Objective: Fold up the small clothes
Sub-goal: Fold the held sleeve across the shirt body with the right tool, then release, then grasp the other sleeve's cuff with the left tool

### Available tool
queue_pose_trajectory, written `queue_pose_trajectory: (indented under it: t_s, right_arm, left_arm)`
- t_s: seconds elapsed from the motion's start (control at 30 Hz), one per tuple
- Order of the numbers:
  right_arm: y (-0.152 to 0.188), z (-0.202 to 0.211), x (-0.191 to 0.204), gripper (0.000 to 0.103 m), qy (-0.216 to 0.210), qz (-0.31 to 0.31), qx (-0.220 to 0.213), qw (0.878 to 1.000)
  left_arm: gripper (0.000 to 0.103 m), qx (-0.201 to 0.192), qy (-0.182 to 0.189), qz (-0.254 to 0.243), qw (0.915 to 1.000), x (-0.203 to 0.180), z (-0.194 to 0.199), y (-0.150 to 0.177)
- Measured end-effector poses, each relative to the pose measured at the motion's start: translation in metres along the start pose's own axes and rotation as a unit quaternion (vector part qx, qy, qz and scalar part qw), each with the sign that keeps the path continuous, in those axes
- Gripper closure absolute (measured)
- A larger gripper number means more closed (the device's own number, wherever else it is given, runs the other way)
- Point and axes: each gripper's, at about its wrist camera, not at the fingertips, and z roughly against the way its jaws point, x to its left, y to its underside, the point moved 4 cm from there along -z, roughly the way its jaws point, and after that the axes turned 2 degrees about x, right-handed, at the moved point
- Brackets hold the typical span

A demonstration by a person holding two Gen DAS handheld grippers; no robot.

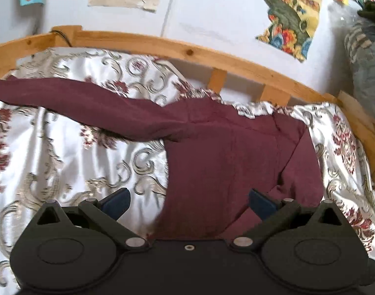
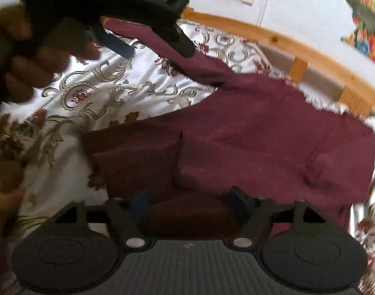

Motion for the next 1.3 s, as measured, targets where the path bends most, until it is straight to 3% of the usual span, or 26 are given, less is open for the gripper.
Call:
queue_pose_trajectory:
  t_s: [0.1,0.2,0.3,0.37,0.53,0.7,0.8,0.9,1.1,1.2,1.3]
  right_arm:
    - [0.001,0.012,-0.02,0.012,0.01,-0.016,-0.005,1.0]
    - [0.003,0.017,-0.056,0.007,0.073,-0.045,-0.024,0.996]
    - [0.012,0.017,-0.101,0.007,0.14,-0.114,-0.046,0.982]
    - [0.021,0.015,-0.126,0.007,0.156,-0.158,-0.066,0.973]
    - [0.023,-0.01,-0.146,0.005,0.216,-0.164,-0.045,0.961]
    - [0.027,-0.021,-0.144,0.0,0.202,-0.168,-0.037,0.964]
    - [0.025,-0.017,-0.138,0.0,0.195,-0.164,-0.053,0.966]
    - [0.023,-0.011,-0.131,0.0,0.192,-0.163,-0.064,0.966]
    - [0.024,-0.009,-0.124,0.0,0.193,-0.153,-0.074,0.966]
    - [0.025,-0.011,-0.121,0.0,0.198,-0.148,-0.076,0.966]
    - [0.026,-0.013,-0.119,0.0,0.199,-0.143,-0.076,0.967]
  left_arm:
    - [0.001,0.02,0.003,-0.012,0.9997,-0.007,-0.018,0.012]
    - [0.001,0.048,-0.002,-0.032,0.9983,-0.013,-0.032,0.029]
    - [0.001,0.071,-0.026,-0.048,0.996,-0.017,-0.045,0.048]
    - [0.001,0.084,-0.048,-0.055,0.9938,-0.018,-0.052,0.061]
    - [0.001,0.108,-0.074,-0.077,0.9885,-0.016,-0.062,0.079]
    - [0.001,0.096,-0.075,-0.06,0.9908,0.001,-0.044,0.058]
    - [0.001,0.057,-0.11,-0.06,0.9905,0.033,-0.026,0.033]
    - [0.001,0.029,-0.183,-0.102,0.9774,0.079,-0.013,0.001]
    - [0.003,-0.027,-0.319,-0.187,0.9288,0.174,0.007,-0.076]
    - [0.007,-0.024,-0.338,-0.232,0.9118,0.204,0.0,-0.111]
    - [0.012,0.01,-0.323,-0.27,0.907,0.218,-0.016,-0.136]
